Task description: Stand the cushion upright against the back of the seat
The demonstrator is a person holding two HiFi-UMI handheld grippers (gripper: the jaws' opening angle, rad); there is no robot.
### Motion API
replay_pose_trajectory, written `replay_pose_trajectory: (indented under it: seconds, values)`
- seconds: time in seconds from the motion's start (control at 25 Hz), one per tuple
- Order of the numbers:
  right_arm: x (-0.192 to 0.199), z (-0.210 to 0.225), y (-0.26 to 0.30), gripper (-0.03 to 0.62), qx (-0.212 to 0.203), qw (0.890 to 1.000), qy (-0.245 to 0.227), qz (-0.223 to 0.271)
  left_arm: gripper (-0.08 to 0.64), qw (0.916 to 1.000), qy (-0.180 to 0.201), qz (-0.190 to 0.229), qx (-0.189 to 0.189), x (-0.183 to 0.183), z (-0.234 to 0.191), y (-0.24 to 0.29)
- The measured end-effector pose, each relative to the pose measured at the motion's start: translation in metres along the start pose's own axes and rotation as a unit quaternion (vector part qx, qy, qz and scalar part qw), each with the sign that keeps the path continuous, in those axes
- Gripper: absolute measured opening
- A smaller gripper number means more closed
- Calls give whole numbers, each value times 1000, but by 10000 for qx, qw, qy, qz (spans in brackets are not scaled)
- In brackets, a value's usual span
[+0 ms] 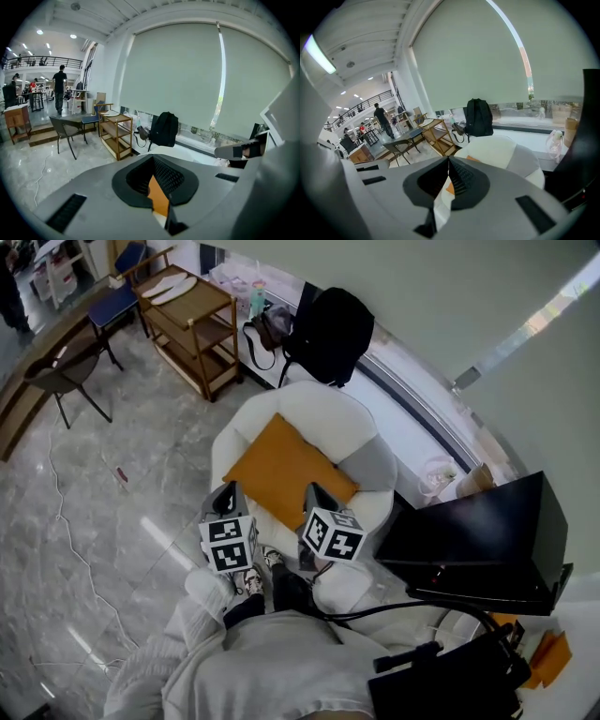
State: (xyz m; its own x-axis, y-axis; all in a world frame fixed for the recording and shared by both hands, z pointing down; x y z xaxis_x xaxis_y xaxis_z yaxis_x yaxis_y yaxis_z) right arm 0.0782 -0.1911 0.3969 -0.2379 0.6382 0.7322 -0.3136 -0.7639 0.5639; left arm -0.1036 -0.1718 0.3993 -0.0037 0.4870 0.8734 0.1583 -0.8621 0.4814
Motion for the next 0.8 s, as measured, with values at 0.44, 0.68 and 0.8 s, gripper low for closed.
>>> replay_pose_trajectory:
  seconds: [0.44,0.68,0.8]
  values:
    - [-15,17,61,63,-58,9994,6,-341,-6,9991,-122,-309,-280,4,-17,51]
    - [-3,29,109,63,-155,9980,-40,-607,-5,9957,-304,-615,-615,35,-41,81]
    - [11,33,141,63,-225,9963,-114,-820,-5,9932,-433,-750,-779,58,-55,99]
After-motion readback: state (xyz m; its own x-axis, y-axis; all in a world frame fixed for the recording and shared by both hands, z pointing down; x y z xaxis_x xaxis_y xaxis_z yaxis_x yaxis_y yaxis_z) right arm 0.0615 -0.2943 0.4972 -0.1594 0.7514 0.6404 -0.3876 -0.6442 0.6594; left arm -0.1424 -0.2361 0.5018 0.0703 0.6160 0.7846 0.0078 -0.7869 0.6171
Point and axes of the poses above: the fingertips, and each gripper's own axes: y forward along the fingers, z to its right, x out of its underside, the point moved 2 cm from there along -y, backward along the fingers, and after that the axes turned 8 degrees about y, right-handed, at the moved point
